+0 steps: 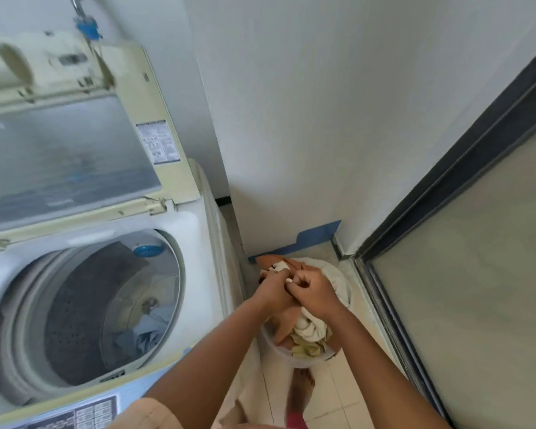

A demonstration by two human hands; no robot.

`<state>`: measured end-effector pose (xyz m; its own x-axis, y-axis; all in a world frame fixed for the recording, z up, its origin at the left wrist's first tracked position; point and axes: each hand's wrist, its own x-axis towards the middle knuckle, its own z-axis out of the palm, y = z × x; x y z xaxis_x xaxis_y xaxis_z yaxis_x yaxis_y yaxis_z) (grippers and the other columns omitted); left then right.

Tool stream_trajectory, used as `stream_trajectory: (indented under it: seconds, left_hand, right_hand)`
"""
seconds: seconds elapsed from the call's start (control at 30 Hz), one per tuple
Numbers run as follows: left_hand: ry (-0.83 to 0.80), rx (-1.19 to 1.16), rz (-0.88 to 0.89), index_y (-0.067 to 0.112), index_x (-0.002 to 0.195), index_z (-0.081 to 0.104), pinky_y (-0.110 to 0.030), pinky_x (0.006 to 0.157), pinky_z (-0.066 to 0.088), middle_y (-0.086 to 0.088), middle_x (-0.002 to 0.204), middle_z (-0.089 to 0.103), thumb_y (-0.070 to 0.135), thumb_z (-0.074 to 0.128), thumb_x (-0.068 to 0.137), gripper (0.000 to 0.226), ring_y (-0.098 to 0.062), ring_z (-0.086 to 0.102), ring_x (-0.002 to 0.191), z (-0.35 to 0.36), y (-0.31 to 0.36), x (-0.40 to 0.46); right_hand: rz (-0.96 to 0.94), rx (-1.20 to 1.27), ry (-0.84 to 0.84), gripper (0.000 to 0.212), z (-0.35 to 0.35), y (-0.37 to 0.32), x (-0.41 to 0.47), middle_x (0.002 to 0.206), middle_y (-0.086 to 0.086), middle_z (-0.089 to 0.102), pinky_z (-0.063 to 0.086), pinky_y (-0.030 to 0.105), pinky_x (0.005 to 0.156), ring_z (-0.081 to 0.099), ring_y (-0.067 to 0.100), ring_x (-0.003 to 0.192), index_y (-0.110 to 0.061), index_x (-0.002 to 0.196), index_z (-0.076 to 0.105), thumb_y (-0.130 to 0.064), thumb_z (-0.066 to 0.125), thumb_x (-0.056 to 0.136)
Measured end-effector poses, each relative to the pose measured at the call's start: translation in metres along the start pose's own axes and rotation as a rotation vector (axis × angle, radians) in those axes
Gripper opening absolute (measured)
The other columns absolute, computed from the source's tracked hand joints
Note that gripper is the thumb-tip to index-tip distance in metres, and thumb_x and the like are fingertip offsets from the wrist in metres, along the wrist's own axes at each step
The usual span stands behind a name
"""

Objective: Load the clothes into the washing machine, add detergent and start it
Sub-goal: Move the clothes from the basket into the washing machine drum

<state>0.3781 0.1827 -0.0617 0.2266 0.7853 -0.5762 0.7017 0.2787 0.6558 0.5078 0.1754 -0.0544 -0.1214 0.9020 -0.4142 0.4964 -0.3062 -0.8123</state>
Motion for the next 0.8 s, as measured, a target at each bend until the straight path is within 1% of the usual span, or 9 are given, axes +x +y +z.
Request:
stream_trajectory:
  seconds: [0.1, 0.2, 0.27, 0.37, 0.47, 0.53, 0.6, 0.67, 0.8]
  left_hand:
    - [0.01, -0.024, 0.101, 0.017, 0.119, 0.055, -0.038, 0.095, 0.051, -0.006, 0.117, 0.06, 0.035, 0.071, 0.074, 0.051, -0.021, 0.06, 0.106, -0.009, 0.008, -0.015]
    - [0.111, -0.132, 0.177, 0.016, 0.113, 0.055, -0.04, 0.087, 0.055, -0.009, 0.11, 0.061, 0.026, 0.074, 0.074, 0.045, -0.02, 0.063, 0.094, -0.018, 0.016, -0.025]
    - [0.208, -0.243, 0.195, 0.019, 0.107, 0.053, -0.037, 0.08, 0.056, -0.01, 0.105, 0.059, 0.03, 0.073, 0.073, 0.041, -0.019, 0.062, 0.085, -0.027, 0.024, -0.031]
    - [0.289, -0.357, 0.204, 0.022, 0.116, 0.049, -0.025, 0.076, 0.056, -0.003, 0.11, 0.059, 0.029, 0.074, 0.08, 0.044, -0.013, 0.064, 0.092, -0.044, 0.037, -0.037]
    - [0.328, -0.405, 0.208, 0.026, 0.127, 0.043, -0.013, 0.068, 0.047, 0.008, 0.108, 0.06, 0.028, 0.068, 0.088, 0.047, -0.006, 0.062, 0.093, -0.054, 0.046, -0.043]
    - [0.369, -0.411, 0.211, 0.024, 0.127, 0.048, -0.014, 0.069, 0.048, 0.012, 0.1, 0.062, 0.029, 0.059, 0.095, 0.035, -0.008, 0.064, 0.092, -0.058, 0.049, -0.046]
    - [0.435, -0.386, 0.219, 0.022, 0.12, 0.058, -0.023, 0.075, 0.055, 0.011, 0.094, 0.066, 0.028, 0.052, 0.098, 0.023, -0.013, 0.067, 0.091, -0.064, 0.052, -0.045]
    - [0.467, -0.368, 0.212, 0.022, 0.116, 0.06, -0.031, 0.08, 0.056, 0.008, 0.094, 0.067, 0.029, 0.05, 0.099, 0.021, -0.013, 0.067, 0.09, -0.071, 0.056, -0.046]
    - [0.49, -0.498, 0.156, 0.02, 0.112, 0.06, -0.041, 0.087, 0.056, 0.002, 0.102, 0.067, 0.028, 0.047, 0.091, 0.025, -0.015, 0.065, 0.095, -0.081, 0.053, -0.045]
  right_hand:
    - [-0.035, -0.062, 0.027, 0.033, -0.011, -0.028, -0.012, 0.06, -0.006, 0.049, 0.038, 0.023, 0.053, 0.045, 0.01, 0.058, -0.023, 0.058, 0.044, 0.001, 0.063, 0.073]
    - [-0.129, -0.052, 0.091, 0.038, -0.021, -0.062, -0.017, 0.058, -0.006, 0.044, 0.039, 0.023, 0.053, 0.044, 0.007, 0.055, -0.022, 0.058, 0.039, 0.006, 0.058, 0.075]
    - [-0.187, -0.022, 0.143, 0.038, -0.029, -0.089, -0.02, 0.057, -0.005, 0.044, 0.04, 0.021, 0.053, 0.045, 0.005, 0.051, -0.02, 0.059, 0.039, 0.006, 0.059, 0.078]
    - [-0.277, 0.062, 0.158, 0.028, -0.04, -0.126, -0.022, 0.059, 0.002, 0.049, 0.046, 0.031, 0.057, 0.056, 0.023, 0.058, -0.015, 0.063, 0.044, 0.007, 0.057, 0.075]
    - [-0.371, 0.114, 0.193, 0.033, -0.051, -0.16, -0.027, 0.054, -0.013, 0.046, 0.042, 0.02, 0.054, 0.049, 0.012, 0.056, -0.019, 0.062, 0.043, 0.011, 0.055, 0.071]
    - [-0.443, 0.184, 0.197, 0.033, -0.058, -0.175, -0.031, 0.056, -0.017, 0.047, 0.042, 0.016, 0.057, 0.047, 0.007, 0.059, -0.019, 0.064, 0.046, 0.012, 0.057, 0.072]
    - [-0.503, 0.264, 0.173, 0.029, -0.064, -0.18, -0.032, 0.068, -0.016, 0.057, 0.049, 0.021, 0.066, 0.055, 0.008, 0.07, -0.018, 0.075, 0.054, 0.01, 0.063, 0.073]
    - [-0.53, 0.214, 0.121, 0.032, -0.07, -0.172, -0.03, 0.091, -0.013, 0.064, 0.054, 0.027, 0.081, 0.062, 0.011, 0.091, -0.022, 0.093, 0.058, 0.001, 0.072, 0.075]
    - [-0.506, -0.123, 0.067, 0.073, -0.081, -0.128, -0.028, 0.133, -0.012, 0.046, 0.04, 0.024, 0.099, 0.045, 0.008, 0.126, -0.031, 0.127, 0.049, -0.039, 0.088, 0.066]
